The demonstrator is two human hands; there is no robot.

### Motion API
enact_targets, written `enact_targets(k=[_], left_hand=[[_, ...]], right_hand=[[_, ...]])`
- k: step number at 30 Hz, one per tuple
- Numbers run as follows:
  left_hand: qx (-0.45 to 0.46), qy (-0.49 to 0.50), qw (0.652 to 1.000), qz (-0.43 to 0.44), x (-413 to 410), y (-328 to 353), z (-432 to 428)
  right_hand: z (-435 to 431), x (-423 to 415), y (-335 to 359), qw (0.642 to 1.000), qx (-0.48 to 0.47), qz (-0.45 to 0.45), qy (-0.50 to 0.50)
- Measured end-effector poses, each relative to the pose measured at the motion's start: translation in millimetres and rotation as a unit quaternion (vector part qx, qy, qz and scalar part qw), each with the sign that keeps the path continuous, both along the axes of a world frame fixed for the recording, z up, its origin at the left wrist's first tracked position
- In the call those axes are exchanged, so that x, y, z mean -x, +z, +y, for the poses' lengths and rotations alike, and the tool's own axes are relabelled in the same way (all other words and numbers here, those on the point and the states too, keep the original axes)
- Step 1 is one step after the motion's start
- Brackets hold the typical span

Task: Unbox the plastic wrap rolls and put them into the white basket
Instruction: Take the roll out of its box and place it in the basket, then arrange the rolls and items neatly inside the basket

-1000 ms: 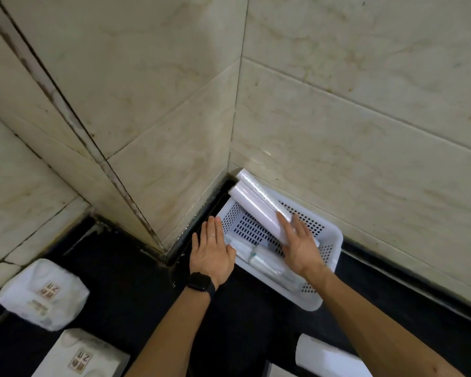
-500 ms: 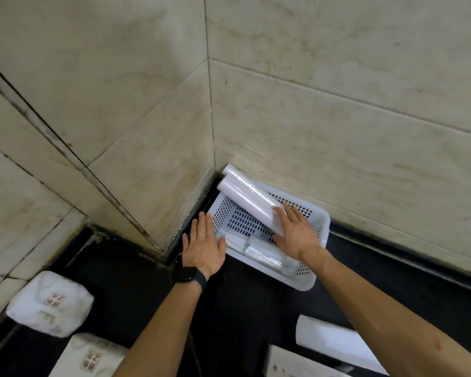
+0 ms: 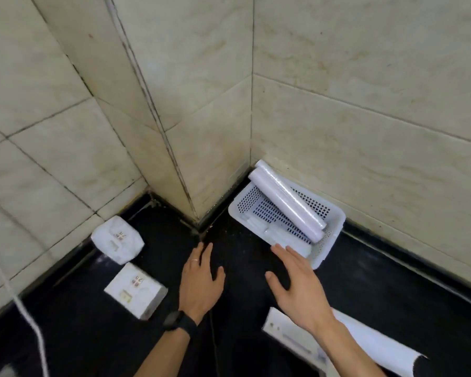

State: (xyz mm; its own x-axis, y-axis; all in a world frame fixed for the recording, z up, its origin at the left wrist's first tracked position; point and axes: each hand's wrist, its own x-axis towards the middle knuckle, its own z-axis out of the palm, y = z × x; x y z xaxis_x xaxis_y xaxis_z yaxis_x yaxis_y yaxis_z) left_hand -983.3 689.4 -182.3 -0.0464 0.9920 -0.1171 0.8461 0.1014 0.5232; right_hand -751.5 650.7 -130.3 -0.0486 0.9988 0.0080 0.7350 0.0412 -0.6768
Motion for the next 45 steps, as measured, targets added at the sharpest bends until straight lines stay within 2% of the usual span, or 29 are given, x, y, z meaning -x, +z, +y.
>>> enact_targets(k=[4,11,16,23,30,36,41,45], left_hand=[[0.021,0.084,0.996,0.030,45,-9,-70],[0.078,0.195,0.975,0.069,111,-30,-151],[0.142,0.239,0.959,0.063,142,-49,-162],[0.178,0.217,0.956,0.084,191,-68,-133],[0.210,0.152,0.958,0.124,224,-103,-107],[0.215,0.152,0.957,0.118,224,-114,-105],[0.214,0.147,0.956,0.136,227,-100,-90],[0.182,0.142,0.963,0.140,235,-91,-61]], right_hand=[[-34,25,-9,0.997,0.012,0.014,0.070],[-58,77,-30,0.984,0.062,-0.021,0.168],[-54,112,-50,0.962,0.125,-0.066,0.234],[-23,188,-70,0.942,0.157,-0.111,0.274],[8,270,-97,0.930,0.160,-0.174,0.283],[18,296,-116,0.929,0.187,-0.195,0.253],[21,298,-115,0.946,0.160,-0.159,0.231],[31,272,-107,0.970,0.167,-0.075,0.161]])
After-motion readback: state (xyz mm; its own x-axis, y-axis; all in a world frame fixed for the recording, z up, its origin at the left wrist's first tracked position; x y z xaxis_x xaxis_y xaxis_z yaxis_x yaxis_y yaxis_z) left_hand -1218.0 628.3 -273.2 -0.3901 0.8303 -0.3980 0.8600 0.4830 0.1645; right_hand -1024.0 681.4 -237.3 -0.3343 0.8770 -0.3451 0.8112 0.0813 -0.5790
